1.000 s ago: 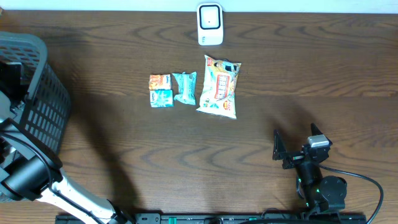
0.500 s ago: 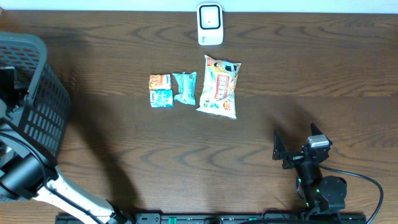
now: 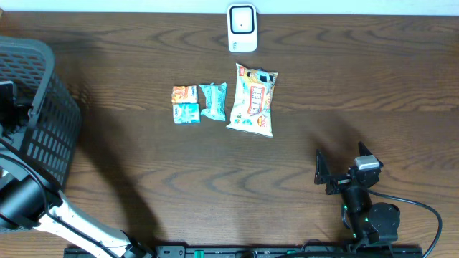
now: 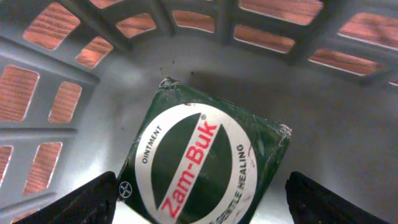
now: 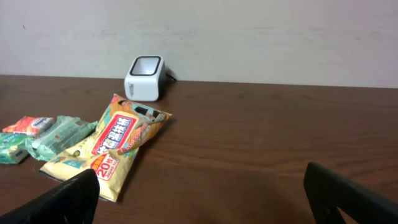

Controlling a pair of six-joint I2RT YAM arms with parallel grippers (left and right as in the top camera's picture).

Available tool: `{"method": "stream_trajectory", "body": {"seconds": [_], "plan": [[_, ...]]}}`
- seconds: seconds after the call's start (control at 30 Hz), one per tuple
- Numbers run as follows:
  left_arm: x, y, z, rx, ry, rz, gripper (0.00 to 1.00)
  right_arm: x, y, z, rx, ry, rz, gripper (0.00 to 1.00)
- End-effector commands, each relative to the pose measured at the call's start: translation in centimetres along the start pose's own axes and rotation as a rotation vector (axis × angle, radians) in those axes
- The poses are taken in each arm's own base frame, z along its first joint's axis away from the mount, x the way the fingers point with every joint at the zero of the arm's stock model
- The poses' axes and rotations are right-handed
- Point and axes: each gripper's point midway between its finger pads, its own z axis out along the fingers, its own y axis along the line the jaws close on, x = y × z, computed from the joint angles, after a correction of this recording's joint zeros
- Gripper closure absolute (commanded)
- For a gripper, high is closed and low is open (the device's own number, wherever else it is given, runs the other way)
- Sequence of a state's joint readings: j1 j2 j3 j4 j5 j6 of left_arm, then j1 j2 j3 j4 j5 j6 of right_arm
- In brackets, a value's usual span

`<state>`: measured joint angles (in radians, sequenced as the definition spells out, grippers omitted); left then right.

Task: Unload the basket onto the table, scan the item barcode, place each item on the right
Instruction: 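Reach down to the green Zam-Buk ointment box with the left gripper, then grasp the Zam-Buk box by its end and lift it from the basket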

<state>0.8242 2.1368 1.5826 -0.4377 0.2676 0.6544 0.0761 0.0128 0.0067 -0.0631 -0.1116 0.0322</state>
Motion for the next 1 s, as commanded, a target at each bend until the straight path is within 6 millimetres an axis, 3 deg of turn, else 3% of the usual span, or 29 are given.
{"method": "stream_trajectory", "body": {"seconds": [0.0,0.97], "plan": [[1.8,-1.4,2.1,0.073,0.04,-0.022,0.16,0.0,0.1,0.0,-0.003,0.0,-0.015,0.01],[0.1,0.0,1.2,0.011,0.0,-0.071,0.16,0.0,0.1,0.0,-0.003,0.0,-0.015,0.01]]}}
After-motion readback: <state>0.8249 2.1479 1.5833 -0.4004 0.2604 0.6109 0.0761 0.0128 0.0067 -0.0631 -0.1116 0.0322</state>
